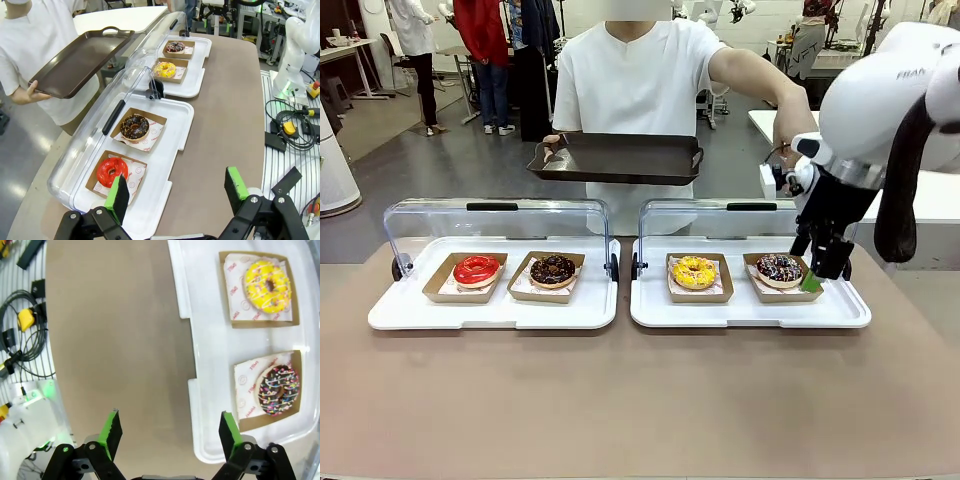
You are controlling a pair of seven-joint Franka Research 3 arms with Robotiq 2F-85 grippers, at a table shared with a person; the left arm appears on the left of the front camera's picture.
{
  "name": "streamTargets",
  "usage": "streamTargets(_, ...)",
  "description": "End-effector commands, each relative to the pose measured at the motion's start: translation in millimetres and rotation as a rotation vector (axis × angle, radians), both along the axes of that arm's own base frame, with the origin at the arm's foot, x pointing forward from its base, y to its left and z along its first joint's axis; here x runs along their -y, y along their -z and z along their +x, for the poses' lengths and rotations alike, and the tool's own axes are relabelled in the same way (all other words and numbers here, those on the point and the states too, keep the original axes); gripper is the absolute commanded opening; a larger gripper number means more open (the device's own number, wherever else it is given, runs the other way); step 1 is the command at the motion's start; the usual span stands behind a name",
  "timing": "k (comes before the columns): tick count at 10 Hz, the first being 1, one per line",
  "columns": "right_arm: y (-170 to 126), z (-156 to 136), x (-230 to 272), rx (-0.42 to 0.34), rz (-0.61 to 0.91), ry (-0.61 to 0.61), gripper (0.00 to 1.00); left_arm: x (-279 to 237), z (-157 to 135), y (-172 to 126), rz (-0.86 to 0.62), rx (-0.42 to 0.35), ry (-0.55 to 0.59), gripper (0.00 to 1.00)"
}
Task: Provide the desired donut to the person.
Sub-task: Pick up and lift the Paper togo box containing the Donut pointed at by the person.
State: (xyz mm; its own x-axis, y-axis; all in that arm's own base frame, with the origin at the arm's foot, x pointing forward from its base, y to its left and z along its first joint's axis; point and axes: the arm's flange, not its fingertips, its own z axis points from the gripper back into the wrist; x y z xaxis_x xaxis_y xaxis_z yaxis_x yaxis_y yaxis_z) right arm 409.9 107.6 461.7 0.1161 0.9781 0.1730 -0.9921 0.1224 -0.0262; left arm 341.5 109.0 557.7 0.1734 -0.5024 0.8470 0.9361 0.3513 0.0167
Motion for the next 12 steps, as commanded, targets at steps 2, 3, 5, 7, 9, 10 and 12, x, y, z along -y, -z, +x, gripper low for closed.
streamTargets(2, 35.4, -6.4, 0.3, 0.077, -0.078, -0.012, 1.0, 0.1, 0.0, -0.4, -0.02, 0.015, 0.004, 1.0)
streamTargets(3, 45.8, 3.1, 3.7, 0.087, -0.073, -0.014, 1.0, 0.1, 0.0, -0.4, -0.02, 0.015, 0.004, 1.0)
streamTargets(5, 63.4, 34.1, 12.0, 0.05, -0.07, -0.012, 1.0, 0.1, 0.0, -0.4, -0.02, 0.015, 0.004, 1.0)
streamTargets(7, 73.5, 66.2, 14.8, 0.008, -0.08, 0.001, 1.0, 0.1, 0.0, -0.4, -0.02, 0.015, 0.004, 1.0)
streamTargets(9, 85.0, 97.1, 12.4, -0.047, -0.088, 0.019, 1.0, 0.1, 0.0, -0.4, -0.02, 0.015, 0.004, 1.0)
streamTargets(10, 88.8, 106.9, 9.6, -0.062, -0.098, 0.022, 1.0, 0.1, 0.0, -0.4, -0.02, 0.015, 0.004, 1.0)
streamTargets(12, 91.7, 111.6, 4.5, -0.083, -0.112, 0.016, 1.0, 0.1, 0.0, -0.4, -0.02, 0.015, 0.004, 1.0)
